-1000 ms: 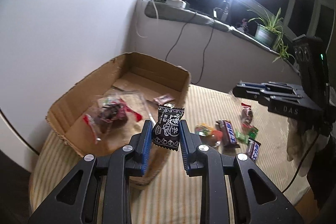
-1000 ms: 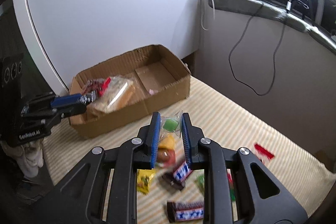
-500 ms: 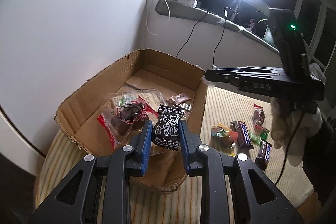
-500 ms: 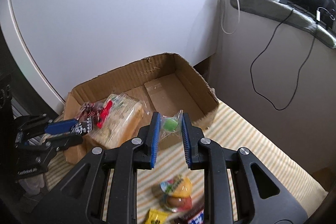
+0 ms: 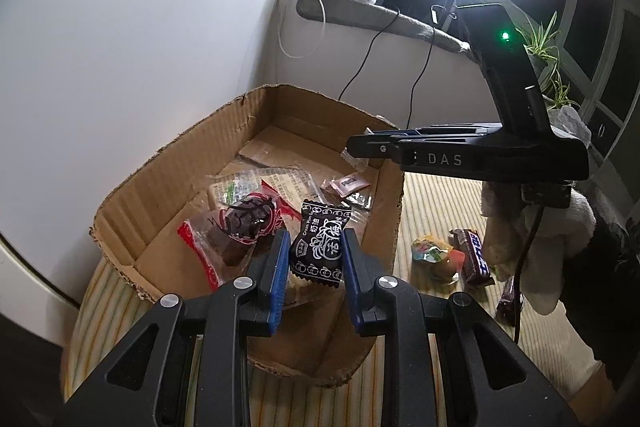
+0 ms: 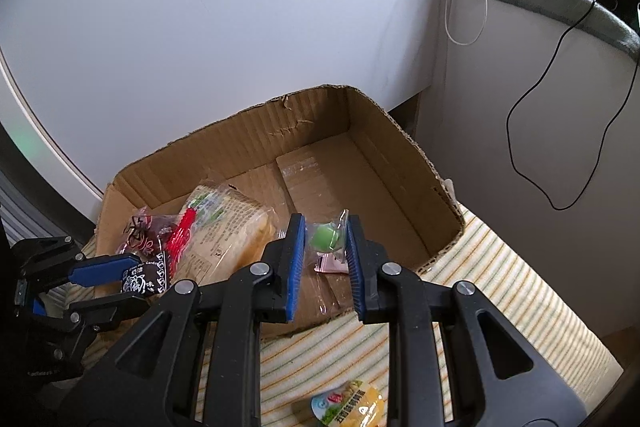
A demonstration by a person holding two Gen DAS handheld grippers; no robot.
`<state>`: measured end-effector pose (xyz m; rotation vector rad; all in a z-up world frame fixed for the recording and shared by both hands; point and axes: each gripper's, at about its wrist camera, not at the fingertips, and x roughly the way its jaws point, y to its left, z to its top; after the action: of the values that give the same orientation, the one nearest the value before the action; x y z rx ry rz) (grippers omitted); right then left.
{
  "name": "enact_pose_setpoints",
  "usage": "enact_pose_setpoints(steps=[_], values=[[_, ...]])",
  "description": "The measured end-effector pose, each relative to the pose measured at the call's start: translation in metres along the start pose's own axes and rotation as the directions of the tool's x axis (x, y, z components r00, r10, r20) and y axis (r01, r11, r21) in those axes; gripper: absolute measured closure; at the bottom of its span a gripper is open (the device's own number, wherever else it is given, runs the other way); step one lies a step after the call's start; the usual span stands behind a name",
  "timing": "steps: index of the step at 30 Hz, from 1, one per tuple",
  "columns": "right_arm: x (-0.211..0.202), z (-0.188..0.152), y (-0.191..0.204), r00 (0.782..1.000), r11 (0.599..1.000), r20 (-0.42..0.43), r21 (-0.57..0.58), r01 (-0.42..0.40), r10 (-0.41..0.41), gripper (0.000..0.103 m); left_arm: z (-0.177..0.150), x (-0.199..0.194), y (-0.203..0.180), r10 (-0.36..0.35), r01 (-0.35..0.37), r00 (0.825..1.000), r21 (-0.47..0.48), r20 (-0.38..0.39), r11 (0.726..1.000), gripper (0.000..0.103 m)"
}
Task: Organize snacks
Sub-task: 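Open both grippers to drop the black packet and green candy into the box, then withdraw both grippers from the box back toward the remaining snacks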
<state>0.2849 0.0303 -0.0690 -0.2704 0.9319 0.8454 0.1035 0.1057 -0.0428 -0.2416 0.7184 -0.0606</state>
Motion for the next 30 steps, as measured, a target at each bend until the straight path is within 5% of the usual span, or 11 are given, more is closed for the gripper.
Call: enact_pose_setpoints(steps=[7,11,18,30], values=[[0.005,0.001,-0.003,1.0,1.0,0.002,0.006,-0.013,0.013,0.077,0.003,0.002,-0.002,0.005,-0.005,1.0,0.01,0.003,1.0,0.078],[0.001,0.002,-0.003,1.0,1.0,0.027,0.004,0.003,-0.003,0.043,0.002,0.004,-0.003,0.012,-0.012,1.0,0.017,0.003,1.0,0.075],[-0.008,0.005,-0.003,0.999,1.0,0.044,0.008,0.014,-0.014,0.015,0.001,-0.001,-0.009,0.028,-0.029,0.999,0.034,0.017,0.999,0.053],[-0.035,-0.004,0.001,0.996,0.998,0.063,-0.003,0.062,-0.062,0.011,-0.001,-0.02,-0.024,0.032,-0.034,0.998,0.066,0.045,0.997,0.052]])
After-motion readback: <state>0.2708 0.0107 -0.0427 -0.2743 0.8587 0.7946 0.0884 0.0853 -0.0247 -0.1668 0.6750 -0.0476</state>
